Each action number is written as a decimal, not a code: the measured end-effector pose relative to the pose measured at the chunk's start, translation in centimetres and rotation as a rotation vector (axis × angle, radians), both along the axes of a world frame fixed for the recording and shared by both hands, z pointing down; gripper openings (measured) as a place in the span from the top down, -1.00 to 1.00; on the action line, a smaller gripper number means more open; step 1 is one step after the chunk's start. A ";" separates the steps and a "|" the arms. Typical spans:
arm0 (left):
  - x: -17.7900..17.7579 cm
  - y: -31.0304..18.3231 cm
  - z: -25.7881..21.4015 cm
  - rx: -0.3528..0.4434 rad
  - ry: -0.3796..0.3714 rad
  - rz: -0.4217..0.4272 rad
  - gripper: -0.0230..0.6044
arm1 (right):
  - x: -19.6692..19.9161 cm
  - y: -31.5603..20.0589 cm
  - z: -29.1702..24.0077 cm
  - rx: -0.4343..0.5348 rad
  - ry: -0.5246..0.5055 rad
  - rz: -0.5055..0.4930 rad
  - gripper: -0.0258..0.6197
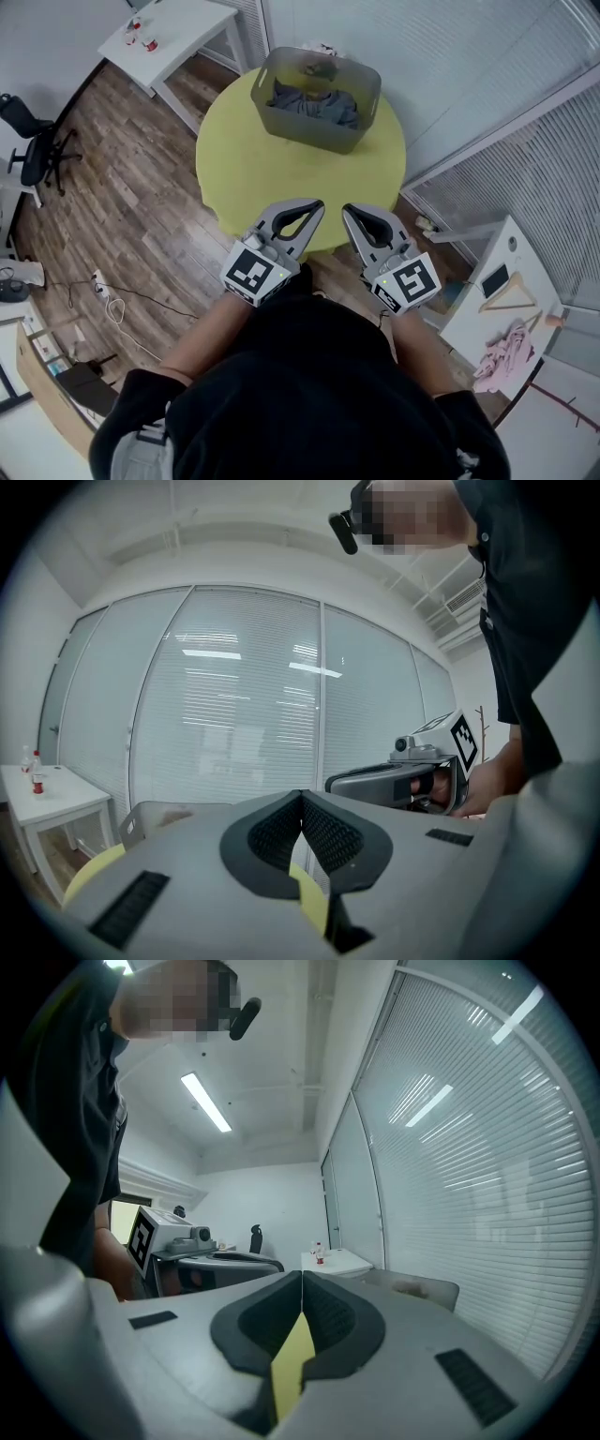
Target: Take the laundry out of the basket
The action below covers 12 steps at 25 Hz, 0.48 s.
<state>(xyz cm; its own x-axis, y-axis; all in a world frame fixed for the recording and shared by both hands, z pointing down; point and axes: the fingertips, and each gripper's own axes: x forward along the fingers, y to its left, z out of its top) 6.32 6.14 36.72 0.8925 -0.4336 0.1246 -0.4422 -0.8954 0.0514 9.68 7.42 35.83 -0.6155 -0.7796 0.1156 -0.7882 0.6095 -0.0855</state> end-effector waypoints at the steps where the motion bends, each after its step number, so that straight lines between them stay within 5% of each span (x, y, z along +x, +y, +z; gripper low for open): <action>1: 0.0 -1.0 0.1 -0.003 0.000 0.003 0.90 | 0.0 -1.0 0.0 -0.003 0.002 0.000 0.84; 12: -1.0 -11.1 0.6 -0.013 0.017 0.012 0.90 | -1.3 -11.1 0.5 -0.021 0.024 0.001 0.84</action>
